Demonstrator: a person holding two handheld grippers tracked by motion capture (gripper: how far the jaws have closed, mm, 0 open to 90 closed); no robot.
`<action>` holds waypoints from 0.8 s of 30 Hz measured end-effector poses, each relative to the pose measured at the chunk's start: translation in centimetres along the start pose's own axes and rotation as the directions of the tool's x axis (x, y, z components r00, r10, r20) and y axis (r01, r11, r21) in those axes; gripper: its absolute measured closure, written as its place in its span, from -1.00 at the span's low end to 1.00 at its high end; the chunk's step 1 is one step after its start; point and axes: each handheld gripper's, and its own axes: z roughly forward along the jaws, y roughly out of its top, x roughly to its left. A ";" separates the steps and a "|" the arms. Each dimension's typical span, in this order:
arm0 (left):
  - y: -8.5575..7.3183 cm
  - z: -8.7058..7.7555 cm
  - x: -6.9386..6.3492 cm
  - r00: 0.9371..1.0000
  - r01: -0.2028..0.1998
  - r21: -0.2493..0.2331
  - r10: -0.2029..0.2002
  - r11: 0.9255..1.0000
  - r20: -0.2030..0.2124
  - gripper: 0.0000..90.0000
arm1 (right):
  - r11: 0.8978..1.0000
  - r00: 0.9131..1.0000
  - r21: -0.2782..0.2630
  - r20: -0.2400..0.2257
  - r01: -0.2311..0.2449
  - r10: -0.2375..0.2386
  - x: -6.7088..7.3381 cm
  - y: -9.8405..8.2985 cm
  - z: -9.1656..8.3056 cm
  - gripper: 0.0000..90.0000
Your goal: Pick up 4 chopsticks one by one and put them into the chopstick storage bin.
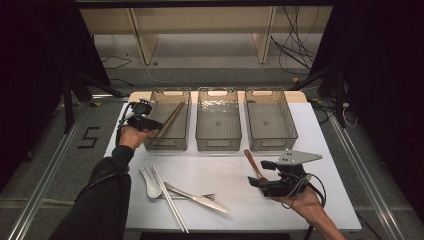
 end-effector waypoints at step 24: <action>-5.0 -5.9 -5.0 0.965 -0.201 -0.058 0.208 0.978 0.160 -0.46 | 1.000 1.000 0.001 0.003 0.010 -0.010 0.3 0.1 0.0 -0.35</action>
